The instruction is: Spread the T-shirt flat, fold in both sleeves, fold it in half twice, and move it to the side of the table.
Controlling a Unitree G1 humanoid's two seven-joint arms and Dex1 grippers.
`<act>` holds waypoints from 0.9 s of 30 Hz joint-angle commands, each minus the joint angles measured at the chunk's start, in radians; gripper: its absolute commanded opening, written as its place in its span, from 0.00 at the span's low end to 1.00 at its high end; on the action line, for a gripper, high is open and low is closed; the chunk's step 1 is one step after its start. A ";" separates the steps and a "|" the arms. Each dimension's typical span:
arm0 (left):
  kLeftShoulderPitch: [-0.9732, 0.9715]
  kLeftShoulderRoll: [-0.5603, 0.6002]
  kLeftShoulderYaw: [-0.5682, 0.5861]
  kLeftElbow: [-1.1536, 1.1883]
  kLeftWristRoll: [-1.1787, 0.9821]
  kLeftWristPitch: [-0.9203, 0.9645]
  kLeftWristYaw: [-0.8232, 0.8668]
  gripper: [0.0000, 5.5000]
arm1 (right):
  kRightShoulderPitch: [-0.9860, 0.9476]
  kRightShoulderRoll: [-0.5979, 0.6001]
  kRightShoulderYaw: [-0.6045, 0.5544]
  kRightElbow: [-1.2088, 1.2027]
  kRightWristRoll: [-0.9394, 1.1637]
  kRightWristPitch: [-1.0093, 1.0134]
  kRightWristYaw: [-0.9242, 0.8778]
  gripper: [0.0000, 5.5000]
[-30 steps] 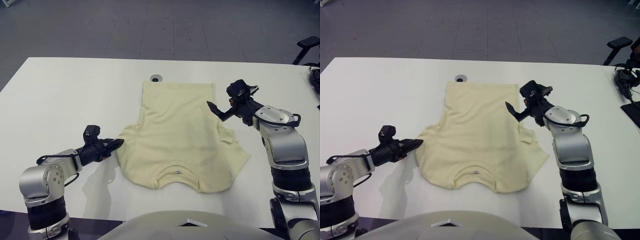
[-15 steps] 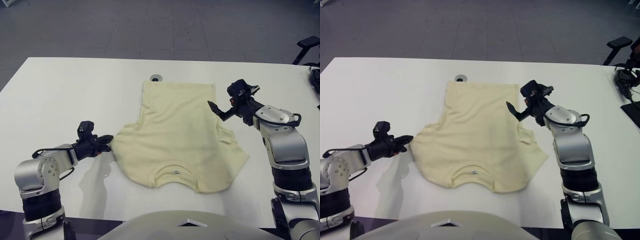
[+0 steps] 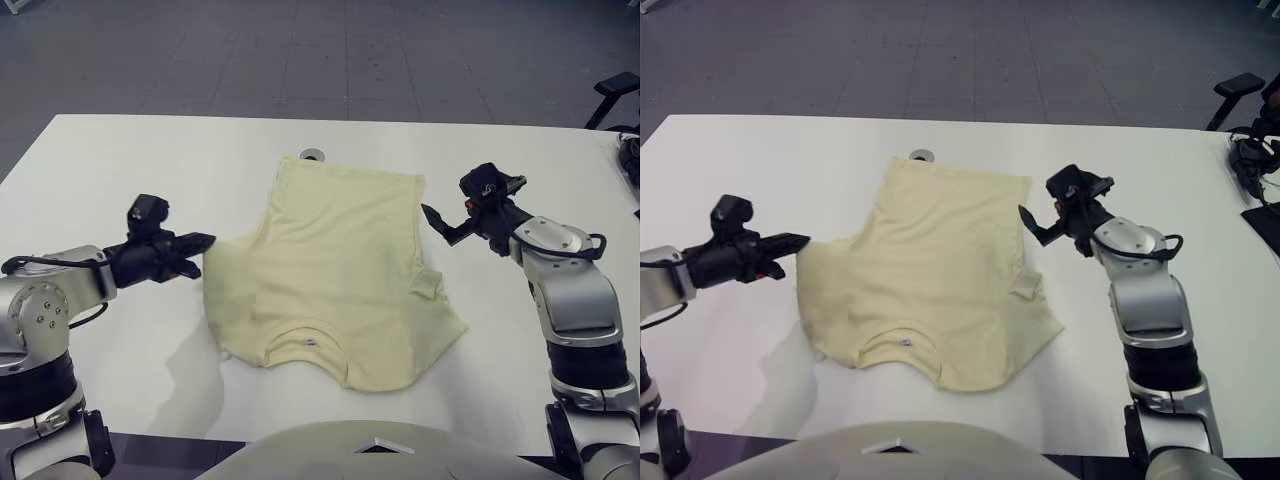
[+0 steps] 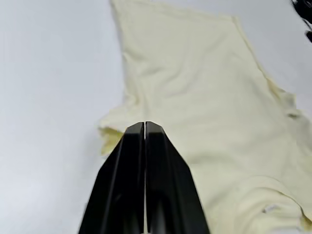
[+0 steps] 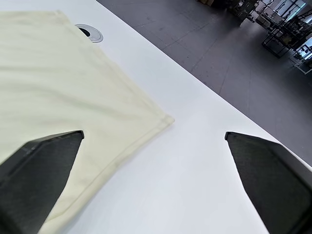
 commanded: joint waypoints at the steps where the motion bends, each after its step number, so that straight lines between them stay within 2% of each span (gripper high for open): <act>1: -0.008 -0.074 -0.101 -0.044 -0.018 0.020 0.042 0.00 | -0.002 0.011 0.000 -0.005 0.008 0.008 -0.016 0.98; 5: -0.025 -0.167 -0.249 0.029 0.072 -0.075 0.131 0.00 | -0.027 0.031 0.000 -0.002 0.025 0.020 -0.028 0.98; 8: -0.017 -0.251 -0.289 0.026 0.078 -0.089 0.179 0.08 | -0.031 0.042 -0.021 -0.011 0.044 0.042 -0.036 0.98; 10: 0.002 -0.292 -0.263 0.004 0.067 -0.065 0.208 0.14 | -0.015 0.071 -0.074 -0.040 0.085 0.092 -0.047 0.98; 11: 0.003 -0.320 -0.224 -0.004 0.048 -0.042 0.218 0.18 | 0.003 0.091 -0.116 -0.069 0.114 0.132 -0.051 0.98; 13: -0.019 -0.428 -0.039 -0.026 -0.063 0.024 0.228 0.25 | 0.050 0.127 -0.209 -0.135 0.174 0.240 -0.057 0.98; 15: -0.067 -0.485 0.164 -0.042 -0.159 0.051 0.261 0.33 | 0.110 0.173 -0.329 -0.228 0.234 0.400 -0.059 0.98; 19: -0.049 -0.432 0.381 -0.120 -0.158 0.097 0.342 0.47 | 0.167 0.242 -0.517 -0.417 0.314 0.717 -0.024 0.98; 21: 0.000 -0.439 0.501 -0.206 -0.200 0.134 0.352 0.53 | 0.226 0.261 -0.599 -0.467 0.384 0.791 0.000 0.98; 24: 0.100 -0.487 0.588 -0.249 -0.134 0.123 0.420 0.64 | 0.369 0.262 -0.635 -0.488 0.495 0.797 -0.002 0.98; 27: 0.213 -0.523 0.578 -0.325 -0.133 0.148 0.431 0.74 | 0.430 0.247 -0.645 -0.471 0.568 0.797 -0.045 0.98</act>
